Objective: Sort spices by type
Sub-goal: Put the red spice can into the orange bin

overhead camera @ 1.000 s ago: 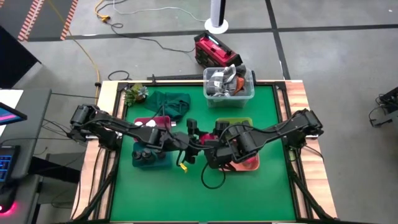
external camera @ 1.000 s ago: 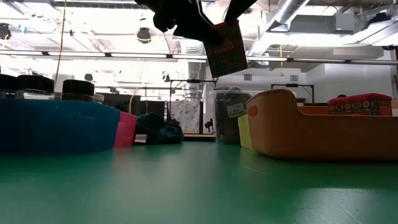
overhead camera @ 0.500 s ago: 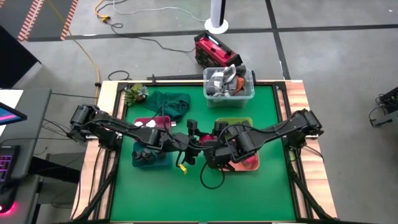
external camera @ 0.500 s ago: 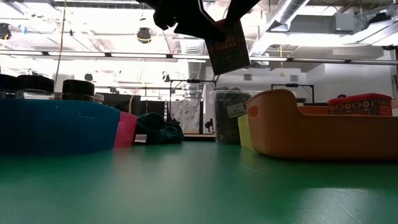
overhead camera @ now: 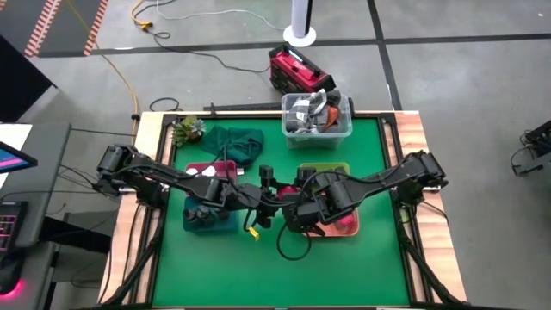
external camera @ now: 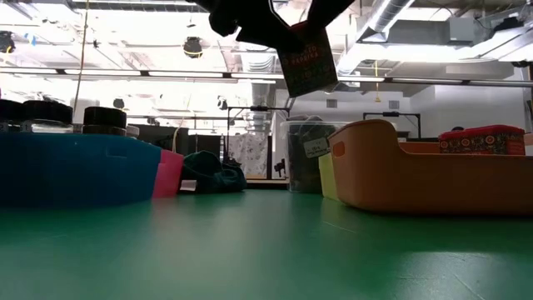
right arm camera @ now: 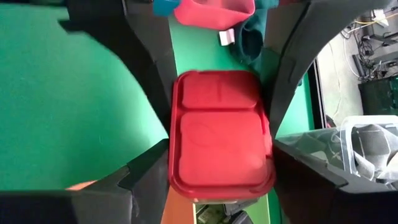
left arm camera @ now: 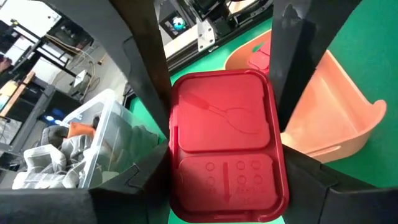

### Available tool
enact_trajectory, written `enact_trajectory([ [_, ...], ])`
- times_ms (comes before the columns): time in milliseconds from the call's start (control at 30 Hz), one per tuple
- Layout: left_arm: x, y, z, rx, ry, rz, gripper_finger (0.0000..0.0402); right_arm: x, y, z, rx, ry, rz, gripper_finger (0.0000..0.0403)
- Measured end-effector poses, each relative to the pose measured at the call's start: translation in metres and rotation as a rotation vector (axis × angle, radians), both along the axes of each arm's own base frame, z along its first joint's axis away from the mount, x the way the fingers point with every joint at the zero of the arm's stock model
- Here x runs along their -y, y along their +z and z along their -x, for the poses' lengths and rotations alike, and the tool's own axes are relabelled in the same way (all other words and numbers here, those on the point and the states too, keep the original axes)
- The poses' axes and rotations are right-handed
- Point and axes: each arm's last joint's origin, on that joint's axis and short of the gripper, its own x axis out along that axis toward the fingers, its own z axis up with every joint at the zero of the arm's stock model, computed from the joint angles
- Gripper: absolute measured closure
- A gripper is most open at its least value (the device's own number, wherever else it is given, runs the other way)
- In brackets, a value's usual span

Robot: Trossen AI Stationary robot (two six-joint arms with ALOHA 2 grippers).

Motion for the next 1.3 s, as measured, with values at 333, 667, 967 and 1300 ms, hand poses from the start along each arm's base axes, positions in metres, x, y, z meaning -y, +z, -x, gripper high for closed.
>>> enact_trajectory([
  [333,-0.0001,0.0000,0.0000,0.000,0.003,-0.001,0.0186,0.0016,-0.0003,0.0001,-0.007,-0.003,0.001,0.0165],
  [667,0.0003,0.0000,0.0001,0.008,0.010,0.026,0.0171,0.0012,0.0000,-0.0011,0.007,-0.003,-0.006,0.0163],
  [967,0.0005,0.0002,-0.0001,0.019,0.016,0.062,0.0118,0.0016,0.0004,-0.0020,0.022,-0.015,-0.008,0.0164],
  [1300,-0.0044,-0.0006,-0.0006,0.016,0.044,0.074,0.0077,0.0031,-0.0007,0.0021,-0.004,-0.043,-0.006,0.0164],
])
